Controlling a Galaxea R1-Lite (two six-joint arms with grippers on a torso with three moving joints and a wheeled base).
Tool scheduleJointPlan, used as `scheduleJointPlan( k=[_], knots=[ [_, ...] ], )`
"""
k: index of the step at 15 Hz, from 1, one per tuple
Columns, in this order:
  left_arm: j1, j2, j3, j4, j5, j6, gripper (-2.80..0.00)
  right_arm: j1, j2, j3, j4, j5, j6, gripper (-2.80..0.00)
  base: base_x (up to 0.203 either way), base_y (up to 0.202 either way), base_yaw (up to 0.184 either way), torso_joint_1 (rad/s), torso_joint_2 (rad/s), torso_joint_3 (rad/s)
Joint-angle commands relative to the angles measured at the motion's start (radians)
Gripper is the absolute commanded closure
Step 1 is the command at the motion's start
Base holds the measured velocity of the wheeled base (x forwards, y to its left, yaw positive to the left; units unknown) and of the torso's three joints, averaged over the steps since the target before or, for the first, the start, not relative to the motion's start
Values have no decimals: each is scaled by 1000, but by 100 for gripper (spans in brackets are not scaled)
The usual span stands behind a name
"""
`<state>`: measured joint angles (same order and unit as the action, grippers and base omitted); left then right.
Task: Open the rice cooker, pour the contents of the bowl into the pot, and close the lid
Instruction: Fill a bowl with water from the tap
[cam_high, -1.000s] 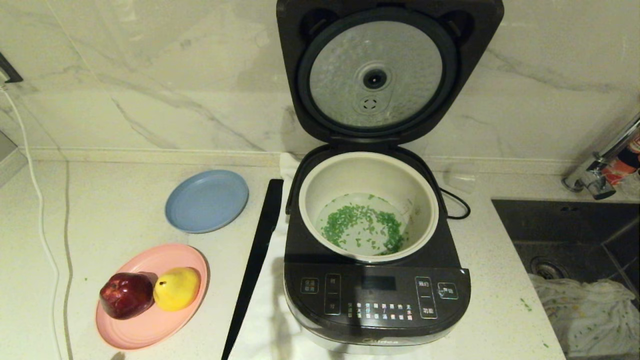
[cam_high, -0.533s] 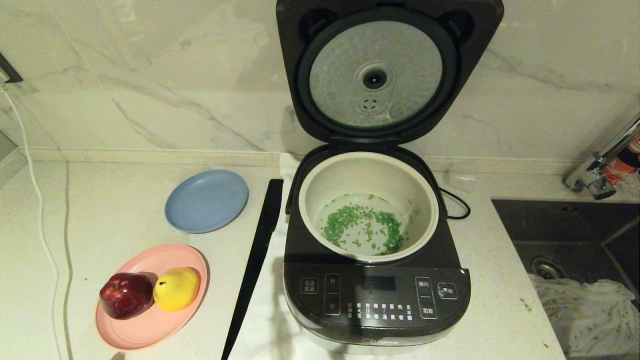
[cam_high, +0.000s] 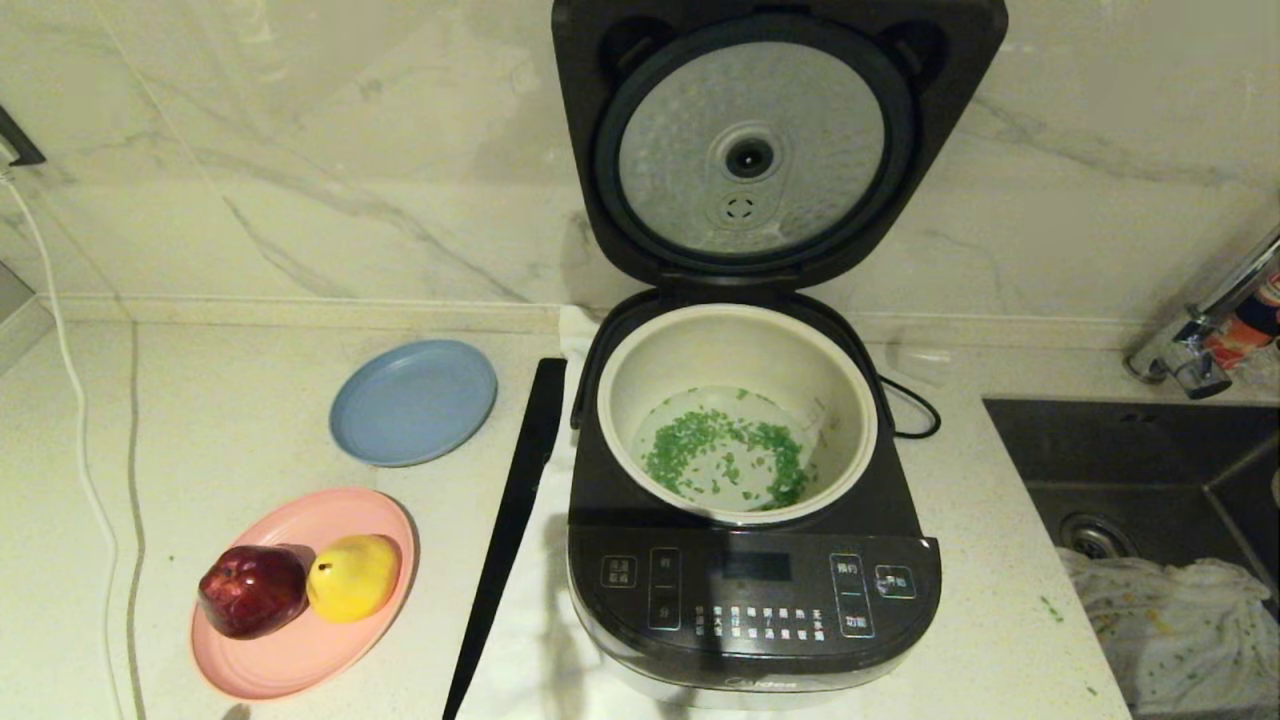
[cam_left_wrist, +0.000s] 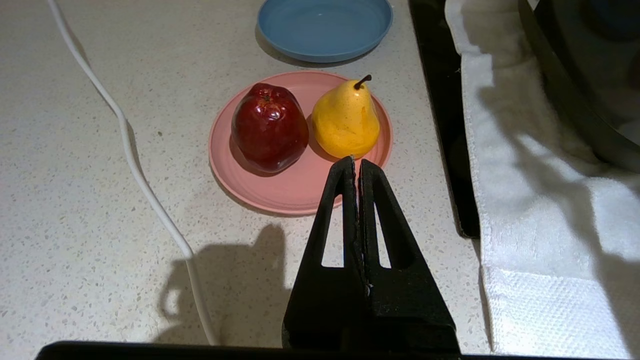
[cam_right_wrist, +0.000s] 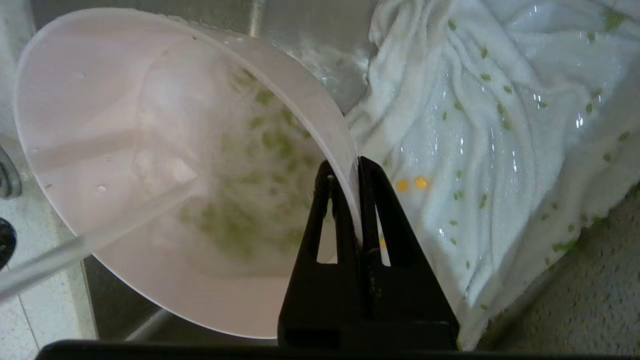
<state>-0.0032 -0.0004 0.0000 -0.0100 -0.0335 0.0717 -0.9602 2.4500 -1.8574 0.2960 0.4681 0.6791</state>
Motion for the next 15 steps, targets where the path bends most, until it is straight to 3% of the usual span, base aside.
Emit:
scheduleJointPlan(
  k=[1, 6, 11, 15],
  knots=[
    [0, 0, 5, -1, 0, 0, 0, 0, -14, -3, 17, 3, 2, 0, 0, 0, 0, 0, 0, 0],
    [0, 0, 5, -1, 0, 0, 0, -1, -65, 58, 38, -14, -10, 0, 0, 0, 0, 0, 0, 0],
    [0, 0, 5, -1, 0, 0, 0, 49, -273, 305, 76, -18, -161, 0, 0, 0, 0, 0, 0, 0],
    [0, 0, 5, -1, 0, 0, 0, 124, -487, 395, 293, -14, -272, 0, 0, 0, 0, 0, 0, 0]
  ],
)
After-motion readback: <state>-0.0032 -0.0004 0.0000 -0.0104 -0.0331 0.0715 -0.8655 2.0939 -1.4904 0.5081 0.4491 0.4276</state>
